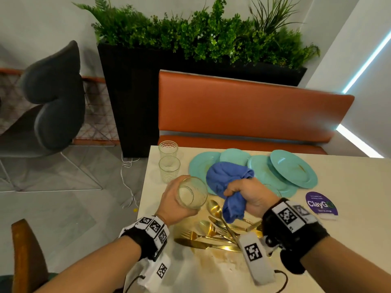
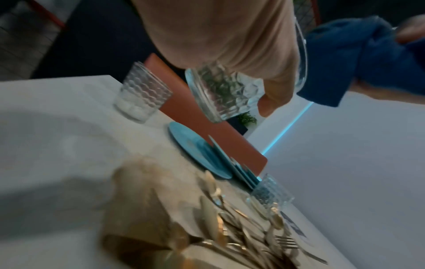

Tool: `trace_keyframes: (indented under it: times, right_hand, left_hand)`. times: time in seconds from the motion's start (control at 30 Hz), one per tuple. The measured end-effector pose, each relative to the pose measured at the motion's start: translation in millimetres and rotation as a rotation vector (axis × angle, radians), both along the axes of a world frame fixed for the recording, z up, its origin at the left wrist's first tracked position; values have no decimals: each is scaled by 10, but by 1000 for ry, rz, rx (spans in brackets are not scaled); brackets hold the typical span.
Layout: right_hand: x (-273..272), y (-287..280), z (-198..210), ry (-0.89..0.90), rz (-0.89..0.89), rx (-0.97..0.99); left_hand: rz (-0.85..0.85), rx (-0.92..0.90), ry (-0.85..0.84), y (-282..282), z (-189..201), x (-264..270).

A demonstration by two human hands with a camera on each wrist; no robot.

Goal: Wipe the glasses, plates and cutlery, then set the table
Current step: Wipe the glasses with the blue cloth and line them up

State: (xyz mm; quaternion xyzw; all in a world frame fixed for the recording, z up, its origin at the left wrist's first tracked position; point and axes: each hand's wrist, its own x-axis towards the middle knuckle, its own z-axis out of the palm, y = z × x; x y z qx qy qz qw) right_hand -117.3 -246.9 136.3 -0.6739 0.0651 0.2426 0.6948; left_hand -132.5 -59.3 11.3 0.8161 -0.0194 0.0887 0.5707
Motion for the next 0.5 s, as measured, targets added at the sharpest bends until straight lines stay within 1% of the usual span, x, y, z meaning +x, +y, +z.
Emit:
trace_keyframes:
  times: [0.03, 0.07, 0.1, 0.17, 0.33, 0.43, 0.5]
  right_hand:
    - [44, -34, 53, -10, -27, -33]
    - [139, -109, -4, -6, -33, -7]
    - [167, -122, 8, 7, -84, -17]
    - [200, -170, -27, 25, -126, -52]
    - [218, -196, -235, 82, -92, -129]
    - [194, -189, -312, 105, -63, -209]
    - [188, -190, -348, 128, -60, -224]
  left_hand:
    - [11, 0, -22, 68, -55, 9]
    - [16, 36, -28, 140, -106, 16]
    - [11, 50, -16, 209, -156, 32]
    - [24, 60, 53, 301, -204, 63]
    - [117, 46, 229, 503, -420, 169]
    - [148, 31, 270, 545, -491, 230]
    - [156, 24, 303, 550, -544, 265]
